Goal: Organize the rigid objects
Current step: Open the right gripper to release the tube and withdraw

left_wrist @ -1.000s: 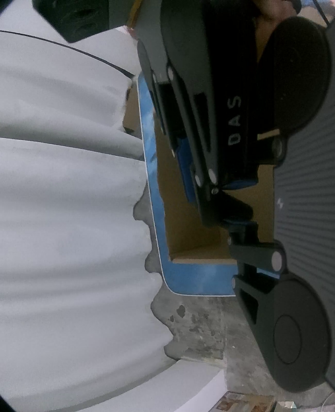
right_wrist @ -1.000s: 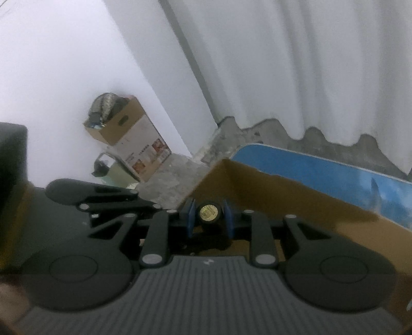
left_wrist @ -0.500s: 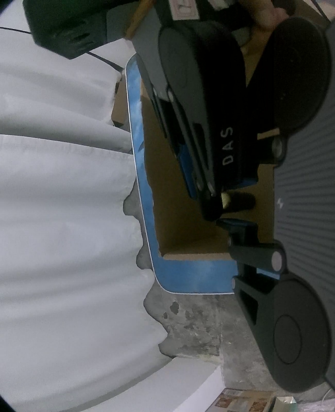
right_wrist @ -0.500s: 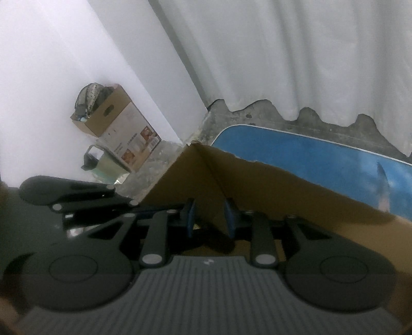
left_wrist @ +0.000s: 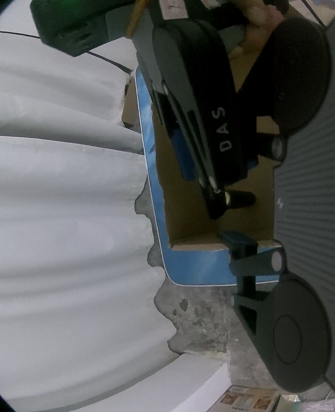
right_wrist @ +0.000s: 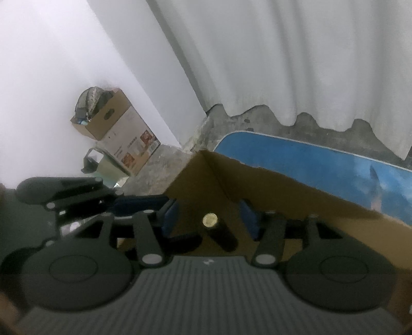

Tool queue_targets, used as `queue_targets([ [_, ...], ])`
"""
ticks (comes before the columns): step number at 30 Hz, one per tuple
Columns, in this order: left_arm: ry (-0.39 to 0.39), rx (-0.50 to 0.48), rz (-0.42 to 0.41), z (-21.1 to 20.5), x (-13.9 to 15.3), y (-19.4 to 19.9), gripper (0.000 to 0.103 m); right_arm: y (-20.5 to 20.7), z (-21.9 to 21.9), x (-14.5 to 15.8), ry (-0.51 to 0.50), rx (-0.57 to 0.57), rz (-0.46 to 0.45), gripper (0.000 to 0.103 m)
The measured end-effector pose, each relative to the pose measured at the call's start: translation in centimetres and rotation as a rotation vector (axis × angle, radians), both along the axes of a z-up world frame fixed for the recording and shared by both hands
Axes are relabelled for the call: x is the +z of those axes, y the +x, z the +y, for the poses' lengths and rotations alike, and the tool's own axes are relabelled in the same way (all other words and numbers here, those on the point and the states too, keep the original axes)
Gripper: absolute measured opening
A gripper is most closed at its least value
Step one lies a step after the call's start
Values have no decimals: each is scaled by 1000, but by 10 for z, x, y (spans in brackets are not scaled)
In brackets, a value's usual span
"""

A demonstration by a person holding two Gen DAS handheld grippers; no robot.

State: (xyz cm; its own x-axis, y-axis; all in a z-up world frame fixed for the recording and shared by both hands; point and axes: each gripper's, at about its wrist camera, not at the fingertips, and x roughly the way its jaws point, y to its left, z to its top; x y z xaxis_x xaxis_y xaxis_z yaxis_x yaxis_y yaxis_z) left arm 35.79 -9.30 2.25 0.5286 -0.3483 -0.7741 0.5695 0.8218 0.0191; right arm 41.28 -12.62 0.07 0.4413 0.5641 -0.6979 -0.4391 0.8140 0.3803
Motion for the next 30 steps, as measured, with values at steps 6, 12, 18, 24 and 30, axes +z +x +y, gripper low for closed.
queue_targets([
  [6,-21,-9,-29,7,24,-20,55,-18,-12,27,19,-18,-35,55],
  [12,-74,-6,-83,31,64,-61,63,-62,-39,75,72,-39,-95,56],
  [18,-123,35,-129,68,95,-122,66,-144,-85,126,152,-70,-197,58],
  [24,-151,79,-157,102,89,-188,68,-245,-123,131,201,-97,-268,68],
  [30,-135,115,-171,129,54,-236,68,-325,-125,90,197,-147,-261,68],
])
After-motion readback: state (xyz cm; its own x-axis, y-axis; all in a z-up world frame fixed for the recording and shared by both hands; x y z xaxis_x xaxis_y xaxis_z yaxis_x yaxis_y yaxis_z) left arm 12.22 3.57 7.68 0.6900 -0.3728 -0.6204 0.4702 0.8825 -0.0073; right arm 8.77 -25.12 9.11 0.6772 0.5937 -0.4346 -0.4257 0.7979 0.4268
